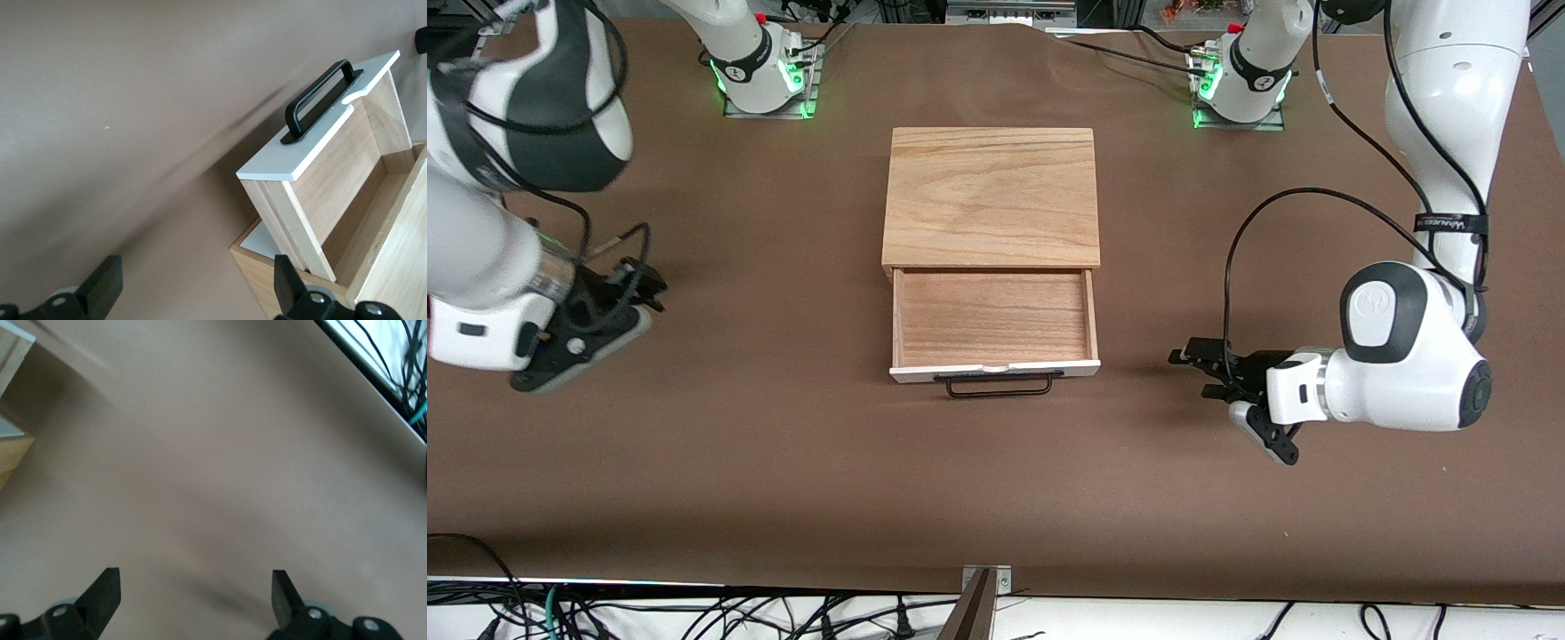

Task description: Pull top drawer with both arms simultaneously

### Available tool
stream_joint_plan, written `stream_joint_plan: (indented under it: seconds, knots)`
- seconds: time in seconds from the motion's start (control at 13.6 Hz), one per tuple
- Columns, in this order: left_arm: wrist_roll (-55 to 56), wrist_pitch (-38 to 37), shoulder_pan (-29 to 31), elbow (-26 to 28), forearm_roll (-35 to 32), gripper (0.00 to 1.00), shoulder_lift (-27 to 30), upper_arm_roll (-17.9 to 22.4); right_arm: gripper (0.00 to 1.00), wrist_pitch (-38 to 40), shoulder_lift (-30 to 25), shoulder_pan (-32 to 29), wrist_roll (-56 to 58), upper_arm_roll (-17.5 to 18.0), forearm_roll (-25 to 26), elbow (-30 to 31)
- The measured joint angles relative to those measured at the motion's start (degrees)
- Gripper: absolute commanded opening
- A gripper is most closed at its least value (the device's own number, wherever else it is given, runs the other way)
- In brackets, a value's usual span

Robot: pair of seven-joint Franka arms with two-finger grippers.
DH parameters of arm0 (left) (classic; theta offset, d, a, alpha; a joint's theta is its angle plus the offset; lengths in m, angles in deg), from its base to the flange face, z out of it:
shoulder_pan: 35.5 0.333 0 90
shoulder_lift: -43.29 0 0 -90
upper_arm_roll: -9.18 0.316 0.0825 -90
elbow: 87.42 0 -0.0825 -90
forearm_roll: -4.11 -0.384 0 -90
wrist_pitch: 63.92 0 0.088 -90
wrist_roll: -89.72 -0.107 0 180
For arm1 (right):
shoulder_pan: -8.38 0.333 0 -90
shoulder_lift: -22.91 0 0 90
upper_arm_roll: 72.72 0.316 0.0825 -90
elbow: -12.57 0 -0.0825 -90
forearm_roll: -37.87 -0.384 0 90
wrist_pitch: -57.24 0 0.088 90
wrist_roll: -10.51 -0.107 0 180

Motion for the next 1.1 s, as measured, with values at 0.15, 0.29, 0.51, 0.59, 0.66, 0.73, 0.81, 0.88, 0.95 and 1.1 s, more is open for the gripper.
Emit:
stream_joint_plan:
  seconds: [0.15,0.29,0.51,0.59,0.66,0.73,0.81,0.88,0.95,1.1]
  knots:
    - [-0.03,0.01,0.52,-0.04,-3.07,1.0,1.64,1.36,1.0,1.74,-2.95,-0.47,-0.2,-0.41,0.0,3.05]
    - [-0.03,0.0,0.97,-0.07,-7.7,1.0,4.47,2.35,1.0,1.91,-6.62,-1.24,-6.07,-0.4,0.01,8.9]
    - [0.03,-0.05,1.11,-0.01,-11.65,1.0,8.8,3.56,1.0,1.7,-13.3,-5.05,-21.96,2.89,0.01,18.79]
    - [0.04,-0.05,1.28,0.0,-12.0,1.0,9.82,4.04,1.0,0.87,-15.84,-7.09,-27.22,4.38,0.01,22.1]
    - [0.04,-0.04,1.52,0.0,-12.1,1.0,10.58,4.56,1.0,-0.3,-18.19,-8.61,-32.27,5.08,-0.17,25.06]
    - [0.03,-0.03,1.8,0.0,-12.62,1.0,11.33,5.03,1.0,-1.11,-20.28,-9.71,-37.44,5.33,-0.44,27.45]
    - [0.03,-0.03,2.09,-0.02,-14.1,1.0,12.2,5.21,1.0,-1.63,-21.93,-10.37,-42.6,5.36,-0.75,29.2]
    - [0.03,-0.03,2.26,-0.03,-15.78,1.0,13.29,5.28,1.0,-2.09,-23.14,-10.72,-46.35,5.36,-1.06,30.26]
    - [0.03,-0.04,2.28,-0.03,-17.58,1.0,14.64,5.28,1.0,-2.57,-23.96,-10.93,-48.35,5.29,-1.61,30.73]
    - [0.79,-1.12,2.2,0.02,-21.27,1.0,17.6,5.22,1.0,-4.52,-24.6,-11.28,-48.54,5.17,-4.01,30.83]
